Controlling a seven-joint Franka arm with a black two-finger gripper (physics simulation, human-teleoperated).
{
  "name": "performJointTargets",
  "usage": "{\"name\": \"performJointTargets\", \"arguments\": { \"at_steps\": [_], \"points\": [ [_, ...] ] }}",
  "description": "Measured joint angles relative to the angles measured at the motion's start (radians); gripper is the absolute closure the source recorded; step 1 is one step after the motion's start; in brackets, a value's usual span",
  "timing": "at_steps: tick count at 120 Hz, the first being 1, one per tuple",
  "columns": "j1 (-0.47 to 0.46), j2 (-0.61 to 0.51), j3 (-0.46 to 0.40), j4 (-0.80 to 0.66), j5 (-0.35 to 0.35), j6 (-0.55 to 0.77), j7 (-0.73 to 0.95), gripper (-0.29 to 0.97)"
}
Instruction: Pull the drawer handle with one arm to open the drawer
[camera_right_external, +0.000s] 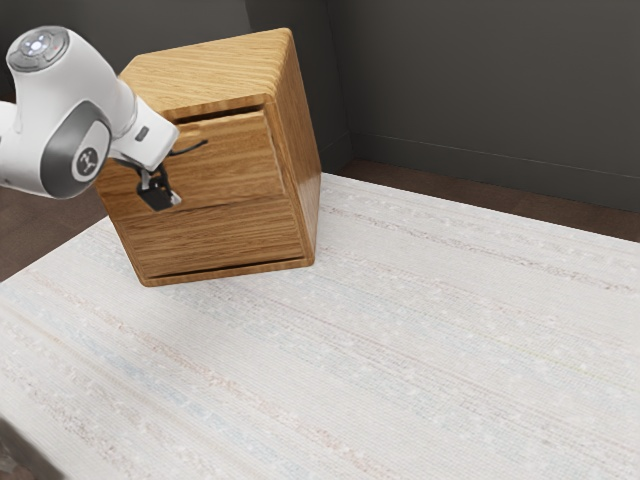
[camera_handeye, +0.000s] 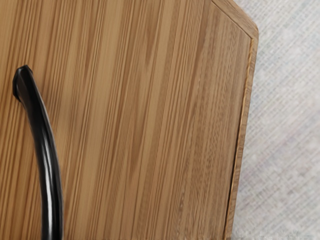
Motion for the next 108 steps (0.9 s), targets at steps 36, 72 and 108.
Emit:
{"name": "performJointTargets", "arguments": {
  "at_steps": [36, 72, 108],
  "points": [
    [-0.051, -0.171, 0.001, -0.168, 0.098, -0.038, -0.098, -0.02],
    [-0.096, -0.307, -0.002, -0.281, 0.141, -0.060, -0.177, 0.00],
    [-0.126, -0.436, -0.018, -0.396, 0.175, -0.065, -0.246, 0.03]
  ]
}}
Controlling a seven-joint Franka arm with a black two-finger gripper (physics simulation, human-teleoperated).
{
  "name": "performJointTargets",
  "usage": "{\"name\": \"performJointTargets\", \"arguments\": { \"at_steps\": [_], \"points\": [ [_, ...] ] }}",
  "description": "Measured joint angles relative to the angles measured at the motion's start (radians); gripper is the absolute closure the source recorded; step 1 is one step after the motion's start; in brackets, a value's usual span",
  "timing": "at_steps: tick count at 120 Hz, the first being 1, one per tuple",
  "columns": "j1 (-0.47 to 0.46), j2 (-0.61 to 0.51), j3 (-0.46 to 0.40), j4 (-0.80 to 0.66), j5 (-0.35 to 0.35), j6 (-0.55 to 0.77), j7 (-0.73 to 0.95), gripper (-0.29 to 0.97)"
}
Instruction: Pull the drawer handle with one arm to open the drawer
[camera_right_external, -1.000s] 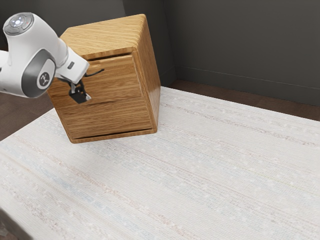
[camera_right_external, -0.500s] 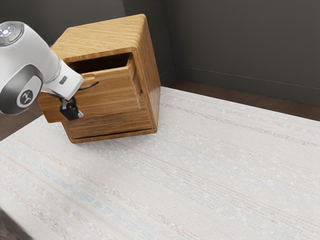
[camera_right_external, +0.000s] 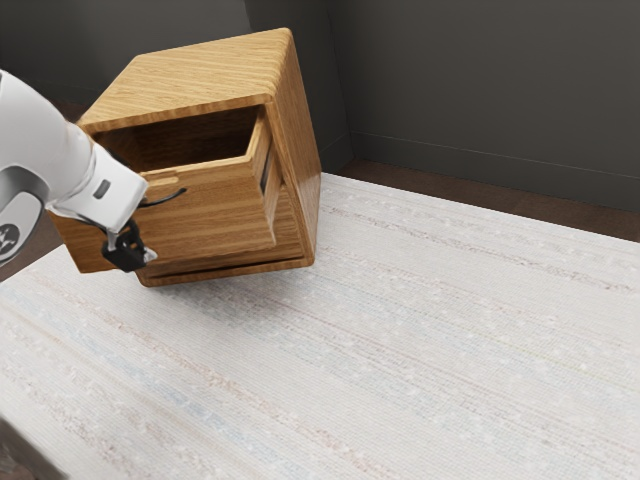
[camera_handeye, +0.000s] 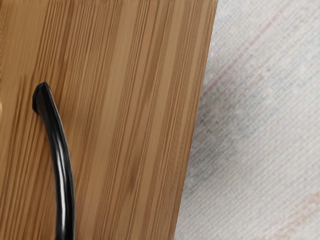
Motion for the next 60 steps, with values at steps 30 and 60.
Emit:
{"name": "performJointTargets", "arguments": {
  "at_steps": [30, 60],
  "points": [
    [0.000, -0.107, -0.018, -0.098, 0.016, -0.001, -0.050, 0.00],
    [0.008, -0.104, -0.211, 0.081, -0.120, -0.148, -0.140, 0.00]
  ]
}}
